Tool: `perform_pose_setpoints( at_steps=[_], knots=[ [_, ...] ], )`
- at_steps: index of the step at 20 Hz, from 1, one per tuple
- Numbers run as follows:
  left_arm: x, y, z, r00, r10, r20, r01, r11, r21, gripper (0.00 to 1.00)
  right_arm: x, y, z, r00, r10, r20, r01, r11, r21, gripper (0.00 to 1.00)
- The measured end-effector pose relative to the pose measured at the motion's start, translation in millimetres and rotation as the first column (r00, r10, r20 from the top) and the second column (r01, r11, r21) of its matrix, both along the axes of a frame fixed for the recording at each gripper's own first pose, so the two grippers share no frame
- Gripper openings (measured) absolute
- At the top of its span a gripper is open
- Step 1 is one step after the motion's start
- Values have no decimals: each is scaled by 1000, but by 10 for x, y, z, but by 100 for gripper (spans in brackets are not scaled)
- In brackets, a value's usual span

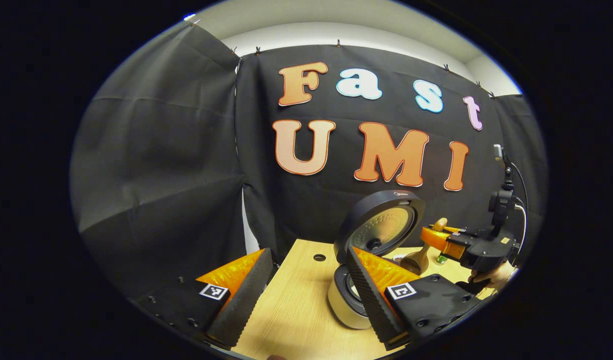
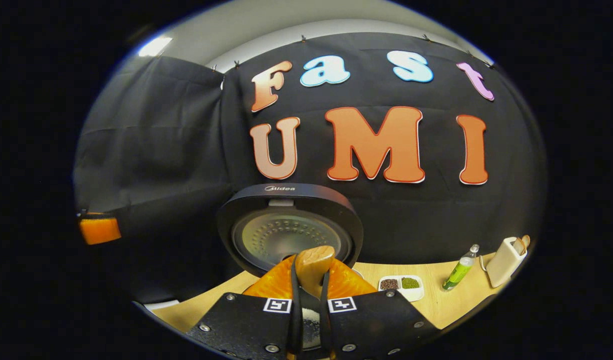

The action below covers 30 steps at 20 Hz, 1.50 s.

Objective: Close the left gripper, press the button to open the rice cooker; take a wooden spoon from the chopstick holder with the right hand, scoop a spoonful of rice and pour it into the rice cooker, then put the wooden spoon back into the chopstick holder.

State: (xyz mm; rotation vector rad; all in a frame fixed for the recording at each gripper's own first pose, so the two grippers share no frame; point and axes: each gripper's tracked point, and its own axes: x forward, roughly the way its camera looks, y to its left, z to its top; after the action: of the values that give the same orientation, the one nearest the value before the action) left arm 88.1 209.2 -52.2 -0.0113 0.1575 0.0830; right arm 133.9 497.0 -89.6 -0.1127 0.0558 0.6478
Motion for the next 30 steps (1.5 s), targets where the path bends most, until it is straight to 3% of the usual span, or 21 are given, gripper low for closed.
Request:
perform_pose_setpoints(
  at_steps=[6, 13, 16, 21, 25, 30],
  knots=[
    [-72, 10, -31, 1000, 12, -7, -12, 1000, -4, 97, -90, 42, -112, 998, 47, -48, -47, 999, 6, 12],
    [-154, -67, 76, 1000, 15, 17, -15, 1000, -14, 99, -196, -324, 231, 982, 54, -183, -12, 975, 221, 12],
    [-192, -176, 134, 1000, -3, 30, 4, 999, -41, 98, -219, -798, 396, 979, 6, -203, 54, 957, 286, 12],
    [-252, -413, 224, 998, -28, 60, 31, 998, -62, 97, -254, -1817, 427, 971, -123, -206, 181, 939, 291, 12],
    [-204, -611, 233, 997, -45, 60, 49, 996, -79, 99, -276, -2695, 391, 943, -252, -218, 308, 908, 284, 12],
    [-212, -794, 191, 997, -48, 53, 52, 996, -72, 100, -353, -3534, 202, 896, -357, -263, 425, 860, 281, 12]
  ],
)
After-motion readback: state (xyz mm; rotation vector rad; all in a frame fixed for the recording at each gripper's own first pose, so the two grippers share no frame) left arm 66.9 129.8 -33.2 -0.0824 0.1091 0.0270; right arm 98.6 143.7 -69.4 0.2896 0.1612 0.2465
